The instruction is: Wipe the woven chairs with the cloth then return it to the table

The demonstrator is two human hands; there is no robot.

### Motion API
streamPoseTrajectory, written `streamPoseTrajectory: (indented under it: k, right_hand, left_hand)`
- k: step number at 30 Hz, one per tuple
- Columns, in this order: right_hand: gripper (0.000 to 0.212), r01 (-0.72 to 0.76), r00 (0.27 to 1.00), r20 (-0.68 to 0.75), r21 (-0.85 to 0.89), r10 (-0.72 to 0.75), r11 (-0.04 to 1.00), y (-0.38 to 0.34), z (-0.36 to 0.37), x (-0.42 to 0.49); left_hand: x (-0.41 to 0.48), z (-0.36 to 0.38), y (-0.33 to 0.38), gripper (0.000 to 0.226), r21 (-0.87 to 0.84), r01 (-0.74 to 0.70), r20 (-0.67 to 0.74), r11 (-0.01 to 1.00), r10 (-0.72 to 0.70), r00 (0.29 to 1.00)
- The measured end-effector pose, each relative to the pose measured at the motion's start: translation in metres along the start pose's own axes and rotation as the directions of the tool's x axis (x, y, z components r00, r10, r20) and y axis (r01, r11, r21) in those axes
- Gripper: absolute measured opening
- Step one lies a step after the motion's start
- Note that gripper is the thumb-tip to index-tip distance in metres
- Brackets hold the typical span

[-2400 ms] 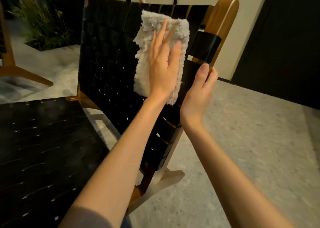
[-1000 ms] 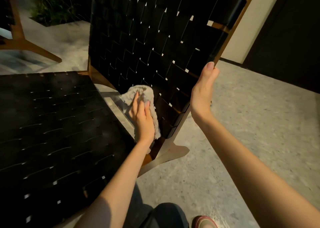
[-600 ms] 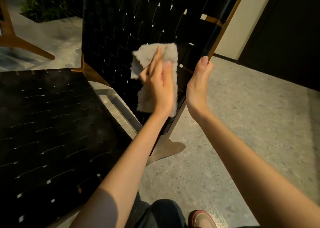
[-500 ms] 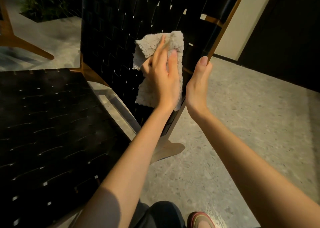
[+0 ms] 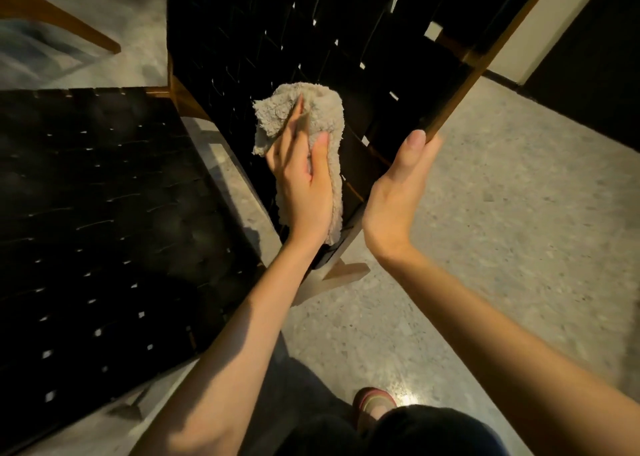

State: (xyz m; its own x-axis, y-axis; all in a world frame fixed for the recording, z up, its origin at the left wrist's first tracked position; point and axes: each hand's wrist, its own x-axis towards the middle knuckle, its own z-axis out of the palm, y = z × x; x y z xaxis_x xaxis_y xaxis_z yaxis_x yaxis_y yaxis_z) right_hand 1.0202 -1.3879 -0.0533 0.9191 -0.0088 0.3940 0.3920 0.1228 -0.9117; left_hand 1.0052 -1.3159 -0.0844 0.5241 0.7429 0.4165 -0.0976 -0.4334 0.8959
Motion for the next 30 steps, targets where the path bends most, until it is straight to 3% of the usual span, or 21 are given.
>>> streamPoseTrajectory:
  k: [5, 9, 11, 13, 15, 17, 22, 26, 30]
  right_hand:
    - [0.014, -0.183, 0.962, 0.148, -0.274, 0.23, 0.944, -0.031, -0.02, -0.01]
    - [0.034, -0.319, 0.875, 0.135, -0.56, 0.465, 0.764, -0.073, -0.035, -0.01]
    - [0.035, -0.386, 0.832, 0.106, -0.596, 0.545, 0.704, -0.102, -0.036, -0.011]
    - [0.021, -0.415, 0.805, 0.117, -0.589, 0.582, 0.693, -0.135, -0.037, -0.013]
    - [0.017, -0.357, 0.81, 0.216, -0.555, 0.545, 0.751, -0.171, -0.035, -0.009]
    - [0.029, -0.232, 0.806, 0.364, -0.531, 0.466, 0.815, -0.203, -0.031, 0.003]
    - [0.051, 0.07, 0.705, 0.613, -0.561, 0.357, 0.825, -0.249, -0.023, 0.053]
    - [0.035, 0.242, 0.567, 0.729, -0.592, 0.383, 0.769, -0.259, -0.017, 0.089]
    - [0.026, 0.284, 0.577, 0.72, -0.619, 0.385, 0.732, -0.256, -0.006, 0.101]
  left_hand:
    - [0.004, -0.027, 0.032, 0.037, -0.028, 0.219, 0.137, 0.975, -0.213, 0.967]
    - [0.011, -0.053, 0.074, 0.03, 0.024, 0.344, 0.208, 0.939, -0.341, 0.917]
    - [0.012, -0.066, 0.1, 0.026, 0.016, 0.444, 0.209, 0.896, -0.438, 0.875]
    - [0.016, -0.077, 0.127, 0.023, 0.009, 0.536, 0.208, 0.844, -0.526, 0.825]
    - [0.021, -0.091, 0.154, 0.025, 0.028, 0.556, 0.22, 0.831, -0.547, 0.808]
    - [0.028, -0.102, 0.181, 0.026, 0.078, 0.488, 0.249, 0.869, -0.491, 0.835]
    - [0.054, -0.124, 0.235, 0.033, 0.064, 0.435, 0.367, 0.898, -0.427, 0.827]
    - [0.073, -0.137, 0.252, 0.045, 0.012, 0.452, 0.475, 0.892, -0.403, 0.782]
    - [0.085, -0.151, 0.241, 0.05, 0.124, 0.403, 0.558, 0.907, -0.4, 0.727]
